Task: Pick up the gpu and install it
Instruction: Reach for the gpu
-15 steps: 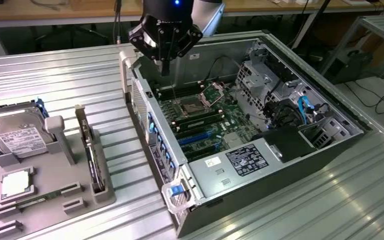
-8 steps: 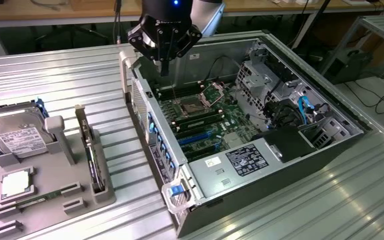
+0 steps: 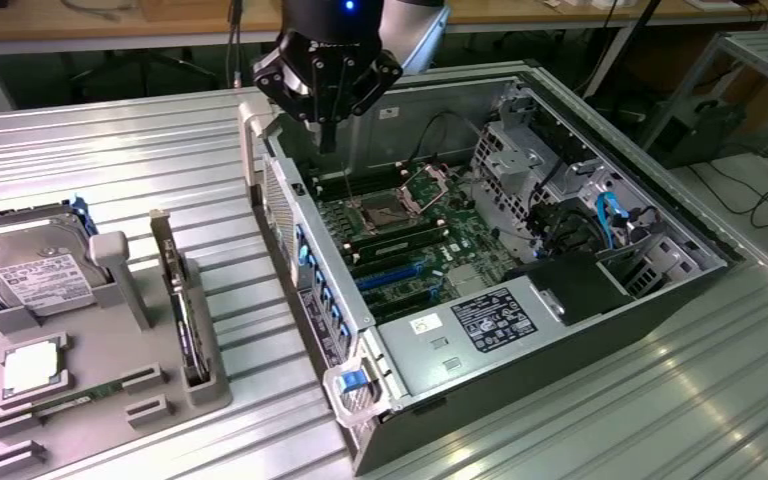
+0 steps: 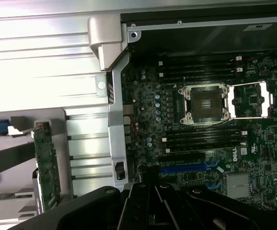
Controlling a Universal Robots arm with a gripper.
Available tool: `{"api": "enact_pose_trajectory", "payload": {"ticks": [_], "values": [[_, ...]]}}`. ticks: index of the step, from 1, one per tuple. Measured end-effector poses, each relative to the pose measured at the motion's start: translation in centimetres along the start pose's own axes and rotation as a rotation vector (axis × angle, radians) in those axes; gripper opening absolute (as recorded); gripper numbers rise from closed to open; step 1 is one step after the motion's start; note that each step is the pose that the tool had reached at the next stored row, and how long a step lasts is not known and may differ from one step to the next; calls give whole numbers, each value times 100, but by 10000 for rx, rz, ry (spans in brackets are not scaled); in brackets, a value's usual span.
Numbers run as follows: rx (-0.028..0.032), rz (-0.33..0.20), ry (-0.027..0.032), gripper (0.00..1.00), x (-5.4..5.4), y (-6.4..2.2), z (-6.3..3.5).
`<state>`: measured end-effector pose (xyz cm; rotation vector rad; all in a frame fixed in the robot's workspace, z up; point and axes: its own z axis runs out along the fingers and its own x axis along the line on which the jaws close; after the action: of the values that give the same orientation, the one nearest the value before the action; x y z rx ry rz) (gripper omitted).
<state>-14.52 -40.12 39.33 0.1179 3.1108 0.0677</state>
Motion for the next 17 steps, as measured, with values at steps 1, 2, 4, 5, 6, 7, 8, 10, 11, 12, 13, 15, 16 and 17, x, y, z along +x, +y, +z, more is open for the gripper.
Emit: {"api": "enact_pose_trajectory", "payload": {"ticks": [1, 2, 4, 5, 6, 7, 8, 10, 11, 12, 13, 15, 16, 17], "values": [[0, 0, 0, 11, 3, -2, 0], [0, 0, 1, 11, 6, -3, 0], [0, 0, 1, 11, 11, -6, 0], [0, 0, 1, 11, 14, -7, -1], [0, 0, 1, 11, 16, -8, -1], [0, 0, 1, 11, 19, -10, -1], [0, 0, 2, 11, 23, -11, -1], [0, 0, 2, 11, 29, -14, -1], [1, 0, 3, 11, 31, -15, -1], [1, 0, 4, 11, 34, -16, -2], [0, 0, 4, 11, 37, -17, -2], [0, 0, 4, 11, 42, -19, -2], [1, 0, 6, 11, 47, -21, -2], [0, 0, 6, 11, 50, -23, -2]]}}
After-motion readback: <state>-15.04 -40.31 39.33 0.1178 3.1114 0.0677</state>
